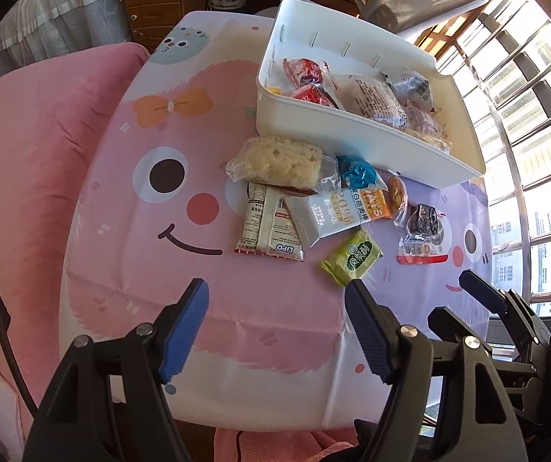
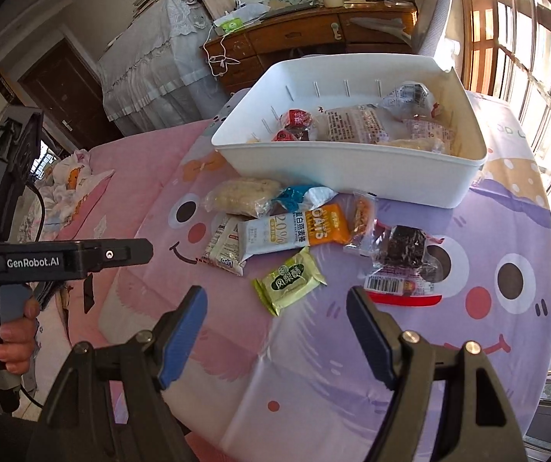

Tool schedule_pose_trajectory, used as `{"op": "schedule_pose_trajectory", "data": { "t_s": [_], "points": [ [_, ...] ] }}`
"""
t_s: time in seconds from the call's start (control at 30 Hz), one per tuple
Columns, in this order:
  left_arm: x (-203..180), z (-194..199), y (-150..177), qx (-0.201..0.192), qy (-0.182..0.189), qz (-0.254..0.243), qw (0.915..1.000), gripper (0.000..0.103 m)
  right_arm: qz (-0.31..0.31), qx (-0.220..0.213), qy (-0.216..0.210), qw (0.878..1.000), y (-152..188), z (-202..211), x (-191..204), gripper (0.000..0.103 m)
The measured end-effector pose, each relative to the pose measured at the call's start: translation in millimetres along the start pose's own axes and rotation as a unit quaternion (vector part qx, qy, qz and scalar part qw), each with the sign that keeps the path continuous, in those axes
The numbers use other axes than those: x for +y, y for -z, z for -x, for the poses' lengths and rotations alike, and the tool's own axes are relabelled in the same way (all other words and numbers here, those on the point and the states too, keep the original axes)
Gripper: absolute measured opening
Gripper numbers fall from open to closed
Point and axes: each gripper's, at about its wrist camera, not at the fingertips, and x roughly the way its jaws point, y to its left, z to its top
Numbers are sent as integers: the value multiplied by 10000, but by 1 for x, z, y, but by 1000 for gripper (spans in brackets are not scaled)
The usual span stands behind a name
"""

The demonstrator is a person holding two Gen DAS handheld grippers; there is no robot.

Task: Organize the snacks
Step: 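Withdraw both tools from the basket back toward the snack pile, then grasp the white LIPO packet with the left tool while the right tool grasps the green-yellow pastry packet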

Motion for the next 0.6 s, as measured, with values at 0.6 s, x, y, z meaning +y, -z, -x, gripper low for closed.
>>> {"op": "schedule_pose_trajectory", "data": {
  "t_s": [0.6],
  "points": [
    [-9,-102,-33,1110,157,-832,9902,77,1012,-144,1039,9893,18,-56,31,75]
  ]
}}
